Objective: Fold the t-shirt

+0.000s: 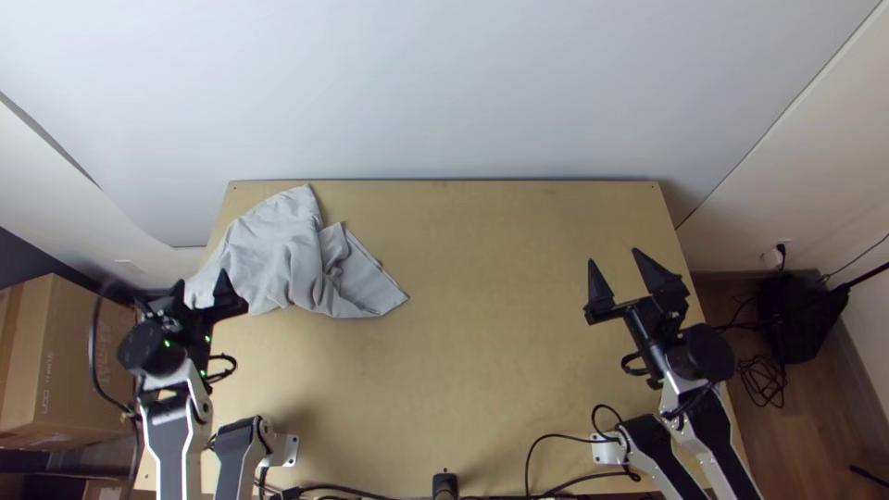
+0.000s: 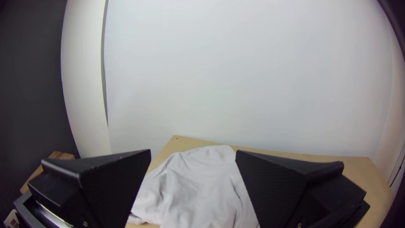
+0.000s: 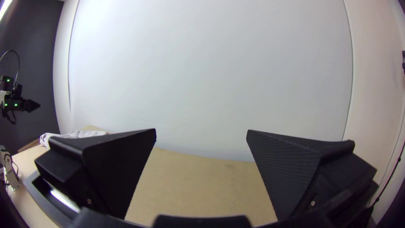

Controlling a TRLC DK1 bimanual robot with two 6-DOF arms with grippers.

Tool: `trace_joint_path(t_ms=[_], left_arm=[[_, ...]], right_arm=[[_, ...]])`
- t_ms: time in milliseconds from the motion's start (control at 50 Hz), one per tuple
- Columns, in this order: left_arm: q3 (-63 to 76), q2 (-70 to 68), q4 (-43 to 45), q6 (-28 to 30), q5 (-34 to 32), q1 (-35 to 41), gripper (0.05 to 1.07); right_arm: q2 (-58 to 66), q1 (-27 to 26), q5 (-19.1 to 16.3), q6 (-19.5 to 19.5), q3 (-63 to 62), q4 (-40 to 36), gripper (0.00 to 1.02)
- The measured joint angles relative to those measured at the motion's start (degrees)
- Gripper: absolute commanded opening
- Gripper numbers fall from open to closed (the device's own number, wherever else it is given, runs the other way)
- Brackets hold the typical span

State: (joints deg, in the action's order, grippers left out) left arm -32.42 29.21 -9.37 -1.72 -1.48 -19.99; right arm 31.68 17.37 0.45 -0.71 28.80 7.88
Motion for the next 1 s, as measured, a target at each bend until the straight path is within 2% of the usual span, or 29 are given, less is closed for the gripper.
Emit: trace_joint_path(t_ms=[140,300,400,640,740,880,1000], left_arm=[[-10.3,10.2,-3.0,0.0,0.0,0.4,1.02],[-20.9,19.1,-8.6,-0.7,-0.4,1.0,1.02],[-27.4,24.7,-12.2,-1.3,-0.4,1.4,1.02],[-42.7,39.0,-22.2,-5.8,-1.5,1.6,1.02],[-48.9,45.8,-26.3,-8.2,-2.6,1.7,1.02],[-58.3,55.3,-31.7,-10.3,-3.0,1.4,1.02],[-62.4,61.1,-32.5,-11.8,-3.1,0.8,1.02]], right_arm=[[7.1,4.8,0.0,0.0,7.7,-3.0,0.99],[14.4,12.6,0.0,0.0,16.5,-6.5,0.99],[20.0,15.5,0.0,0.1,23.0,-11.3,0.99],[35.9,19.8,0.0,2.2,41.0,-29.3,0.99],[41.0,20.7,0.0,3.6,45.7,-34.1,0.99],[45.5,22.2,0.0,6.1,48.4,-36.3,0.99],[47.2,24.4,0.0,8.7,48.8,-36.6,0.99]])
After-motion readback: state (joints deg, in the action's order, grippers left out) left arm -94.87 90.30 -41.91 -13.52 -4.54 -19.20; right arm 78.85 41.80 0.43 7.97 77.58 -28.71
